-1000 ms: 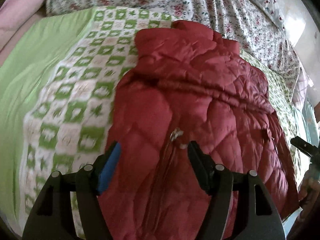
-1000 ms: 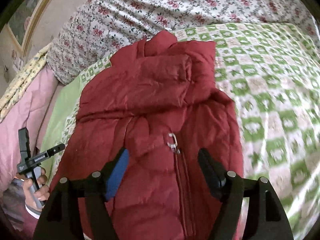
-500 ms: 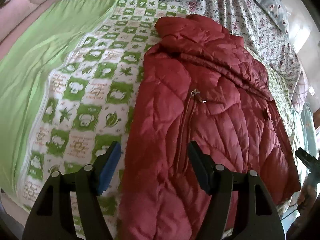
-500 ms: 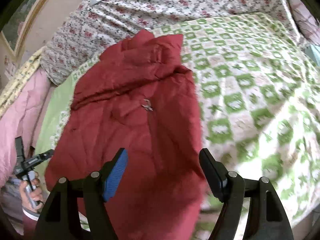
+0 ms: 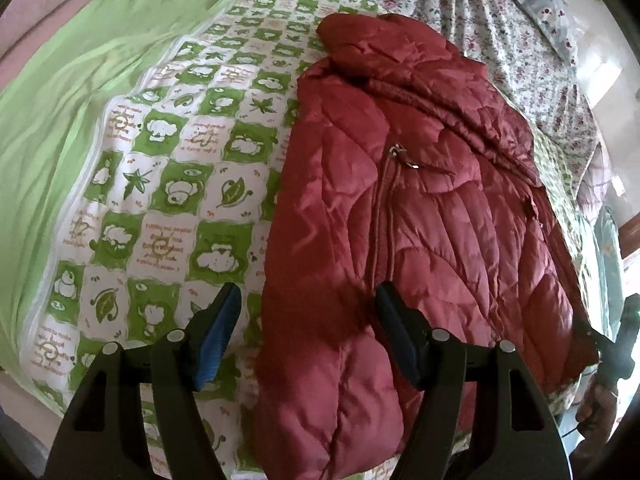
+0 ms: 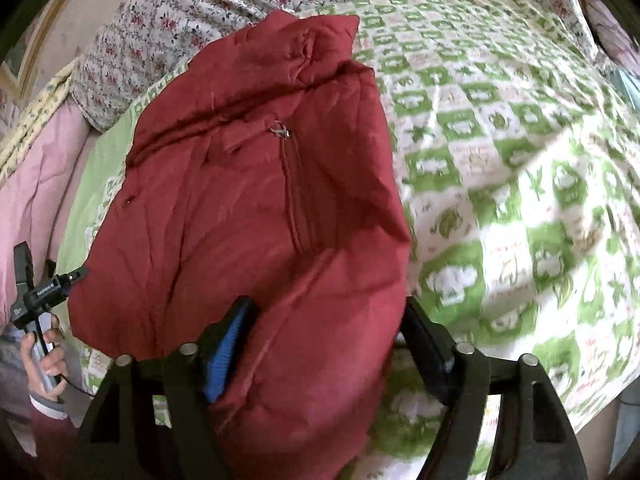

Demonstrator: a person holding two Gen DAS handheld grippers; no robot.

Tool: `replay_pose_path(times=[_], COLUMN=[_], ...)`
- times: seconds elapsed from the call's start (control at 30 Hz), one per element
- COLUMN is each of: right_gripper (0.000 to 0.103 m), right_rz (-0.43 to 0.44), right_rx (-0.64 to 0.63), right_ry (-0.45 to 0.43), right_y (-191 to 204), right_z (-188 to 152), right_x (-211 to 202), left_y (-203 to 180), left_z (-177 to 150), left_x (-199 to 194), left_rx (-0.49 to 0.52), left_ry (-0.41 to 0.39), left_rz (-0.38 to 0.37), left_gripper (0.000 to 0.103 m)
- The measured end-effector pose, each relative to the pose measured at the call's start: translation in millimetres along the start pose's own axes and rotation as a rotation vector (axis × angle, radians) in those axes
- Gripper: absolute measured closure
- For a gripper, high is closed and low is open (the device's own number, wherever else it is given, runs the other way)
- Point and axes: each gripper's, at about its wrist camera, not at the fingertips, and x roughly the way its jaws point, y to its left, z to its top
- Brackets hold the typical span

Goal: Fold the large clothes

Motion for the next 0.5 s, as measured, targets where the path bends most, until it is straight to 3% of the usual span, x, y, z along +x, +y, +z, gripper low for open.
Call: replay_pose_path(times=[0.1,0.2,0.33,0.5], right_gripper=[0.071,0.075,0.076,0.064], right_rz=[0.047,0.078,0.090,0.119], right_rx=[0.032,0.021,0.002,0.038], right_ry=[-0.014,-0.033,-0.039,-0.019], right_y=[-6.7,-5.7,-0.9,-6.4], right_z=[-7.9,-13.5,-14.9,-15.4], right_x=[-8.0,-15.6,-18.8,-14.6], left_y=[0.2,0.3,1.2,2.7], left_z=[-5.2,-12.4,-22.1,-34.6], left_x=[0.2,3.3,7.9,10.5], left_rx=[0.008,0.019,0.035,0.048], left_ry=[0.006,0.032,0.053,0.069], left_rz=[-0.013,-0.034,-0.033,-0.082], left_gripper=[0.026,0.026,0.022,0.022])
